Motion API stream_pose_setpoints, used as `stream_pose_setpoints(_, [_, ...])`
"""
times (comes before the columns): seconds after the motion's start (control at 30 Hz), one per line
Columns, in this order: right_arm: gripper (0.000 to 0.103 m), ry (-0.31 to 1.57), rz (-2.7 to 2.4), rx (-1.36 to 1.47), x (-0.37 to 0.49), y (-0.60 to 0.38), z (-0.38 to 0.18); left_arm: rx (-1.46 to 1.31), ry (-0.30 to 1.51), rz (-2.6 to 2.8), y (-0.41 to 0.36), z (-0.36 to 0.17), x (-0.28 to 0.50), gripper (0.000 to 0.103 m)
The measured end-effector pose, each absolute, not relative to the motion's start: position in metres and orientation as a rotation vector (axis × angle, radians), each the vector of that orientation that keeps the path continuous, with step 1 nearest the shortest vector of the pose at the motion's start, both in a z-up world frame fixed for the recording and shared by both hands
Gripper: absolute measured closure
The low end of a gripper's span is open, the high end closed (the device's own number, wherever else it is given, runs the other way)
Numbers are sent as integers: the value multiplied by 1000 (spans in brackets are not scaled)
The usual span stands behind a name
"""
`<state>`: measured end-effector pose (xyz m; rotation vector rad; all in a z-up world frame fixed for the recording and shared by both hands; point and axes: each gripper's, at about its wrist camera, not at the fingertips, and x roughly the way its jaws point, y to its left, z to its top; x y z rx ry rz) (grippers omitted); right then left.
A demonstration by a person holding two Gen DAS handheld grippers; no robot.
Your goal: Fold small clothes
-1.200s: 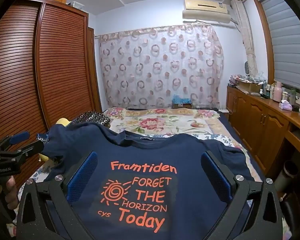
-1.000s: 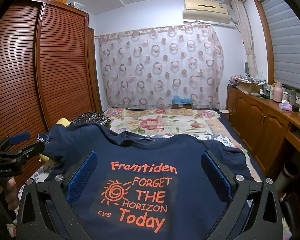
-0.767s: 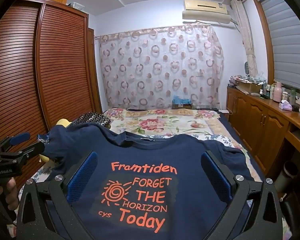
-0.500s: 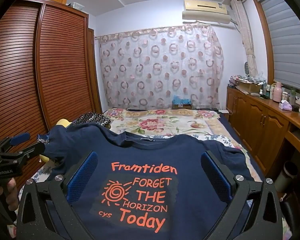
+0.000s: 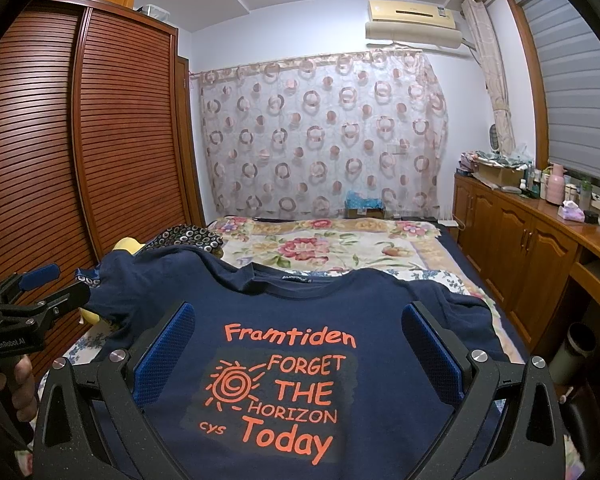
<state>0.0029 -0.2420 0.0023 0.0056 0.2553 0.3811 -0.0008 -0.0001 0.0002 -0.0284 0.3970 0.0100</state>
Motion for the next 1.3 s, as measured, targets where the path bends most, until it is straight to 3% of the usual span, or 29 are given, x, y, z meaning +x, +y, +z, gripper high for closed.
stream_pose_setpoints(1.3, [0,257,384,7,2,-241,-1,-28,393,10,8,2,1,0])
